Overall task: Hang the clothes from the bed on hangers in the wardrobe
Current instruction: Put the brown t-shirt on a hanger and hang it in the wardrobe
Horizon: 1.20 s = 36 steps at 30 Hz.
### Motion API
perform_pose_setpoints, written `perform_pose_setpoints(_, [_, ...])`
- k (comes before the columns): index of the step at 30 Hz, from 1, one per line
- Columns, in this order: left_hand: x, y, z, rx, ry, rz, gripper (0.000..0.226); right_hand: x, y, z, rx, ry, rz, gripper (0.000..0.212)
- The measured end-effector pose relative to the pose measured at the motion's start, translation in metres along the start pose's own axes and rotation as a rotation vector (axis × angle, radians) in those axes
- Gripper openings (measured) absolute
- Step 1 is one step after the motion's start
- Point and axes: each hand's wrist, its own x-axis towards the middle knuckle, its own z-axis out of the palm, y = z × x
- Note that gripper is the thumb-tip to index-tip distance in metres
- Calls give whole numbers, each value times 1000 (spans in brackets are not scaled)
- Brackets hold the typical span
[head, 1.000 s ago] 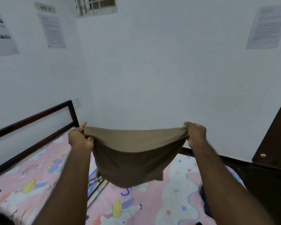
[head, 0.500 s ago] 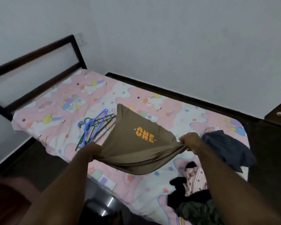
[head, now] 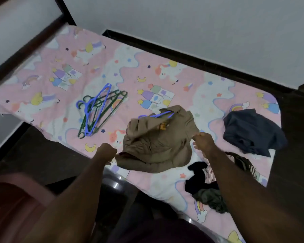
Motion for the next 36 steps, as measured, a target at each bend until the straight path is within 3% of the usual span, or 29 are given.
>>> perform_pose_setpoints(6, [51, 44, 23, 195, -89, 339, 34, 12, -21, 50, 57, -8, 60, 19])
perform_pose_setpoints(12, [132, 68, 79, 333, -224, 491, 30, 71, 10, 127, -43, -114, 117, 18])
perform_pose_setpoints(16, [197, 70, 119, 399, -251, 462, 41, 91, 9, 168, 48, -98, 41, 23])
perform_pose_setpoints(20, [240, 88, 151, 132, -266, 268, 23, 109, 11, 197, 98, -63, 68, 22])
perform_pose_setpoints(22, [255, 100, 160, -64, -161, 185, 40, 115, 19, 204, 98, -57, 77, 24])
perform_pose_setpoints(24, [267, 109, 160, 0, -47, 253, 65, 117, 28, 207, 106, -56, 98, 29])
perform_pose_setpoints(25, [275, 111, 159, 91, -35, 293, 67, 117, 33, 208, 128, -57, 114, 25])
perform_pose_setpoints(27, [292, 116, 160, 205, -66, 338, 64, 114, 38, 210, 152, -47, 133, 8])
perform_pose_setpoints(31, [309, 128, 159, 399, -68, 414, 54, 114, 44, 213, 216, -57, 162, 21])
perform_pose_setpoints(36, [295, 146, 146, 330, -8, 533, 30, 108, 35, 204, 266, -59, 133, 16])
